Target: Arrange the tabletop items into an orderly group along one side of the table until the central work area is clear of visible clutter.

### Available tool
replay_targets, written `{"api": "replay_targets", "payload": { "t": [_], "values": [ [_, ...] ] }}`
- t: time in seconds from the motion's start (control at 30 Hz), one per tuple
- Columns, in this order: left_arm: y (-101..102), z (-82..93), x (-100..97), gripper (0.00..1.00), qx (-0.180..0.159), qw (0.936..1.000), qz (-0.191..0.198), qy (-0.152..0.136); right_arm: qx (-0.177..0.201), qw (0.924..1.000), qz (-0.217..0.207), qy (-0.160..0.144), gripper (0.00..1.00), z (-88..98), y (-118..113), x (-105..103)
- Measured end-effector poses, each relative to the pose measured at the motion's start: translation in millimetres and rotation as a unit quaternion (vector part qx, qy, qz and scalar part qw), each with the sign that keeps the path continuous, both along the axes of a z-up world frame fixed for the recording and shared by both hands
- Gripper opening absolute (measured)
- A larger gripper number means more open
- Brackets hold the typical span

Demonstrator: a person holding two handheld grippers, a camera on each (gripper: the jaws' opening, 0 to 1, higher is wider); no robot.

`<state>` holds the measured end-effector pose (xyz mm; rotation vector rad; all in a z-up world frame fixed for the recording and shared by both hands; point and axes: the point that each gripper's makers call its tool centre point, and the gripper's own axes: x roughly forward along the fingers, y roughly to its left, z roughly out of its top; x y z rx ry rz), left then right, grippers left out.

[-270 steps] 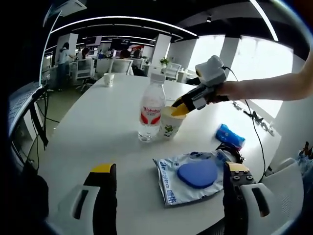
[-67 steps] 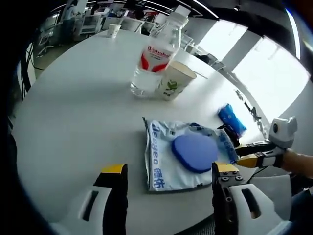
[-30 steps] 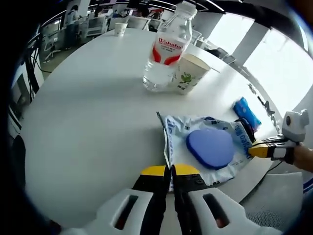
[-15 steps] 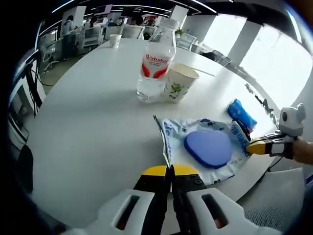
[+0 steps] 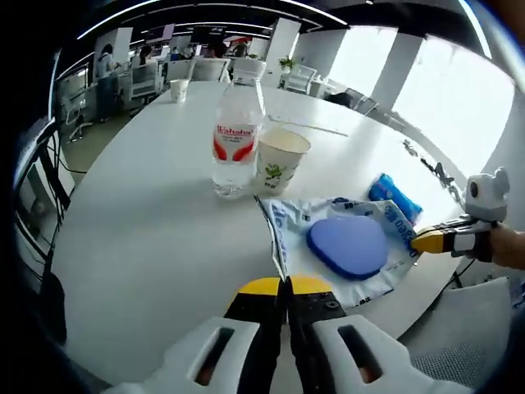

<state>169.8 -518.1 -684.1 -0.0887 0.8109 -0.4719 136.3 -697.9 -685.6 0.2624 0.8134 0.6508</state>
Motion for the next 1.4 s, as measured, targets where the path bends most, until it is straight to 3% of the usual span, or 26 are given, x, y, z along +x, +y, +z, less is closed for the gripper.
{"api": "replay_targets", "payload": {
  "t": [0.67,1.4],
  "values": [
    [-53.0,16.8,25.4,0.00,-0.001,0.9984,-0.052,-0.022,-0.008,0.9978,-0.063,-0.021,0.00,13.8,-48.5,9.9],
    [-88.8,25.2,56.9,0.00,0.011,0.9957,-0.087,-0.032,-0.019,0.9938,-0.100,-0.045,0.00,29.4,-81.6,33.0]
  ]
}}
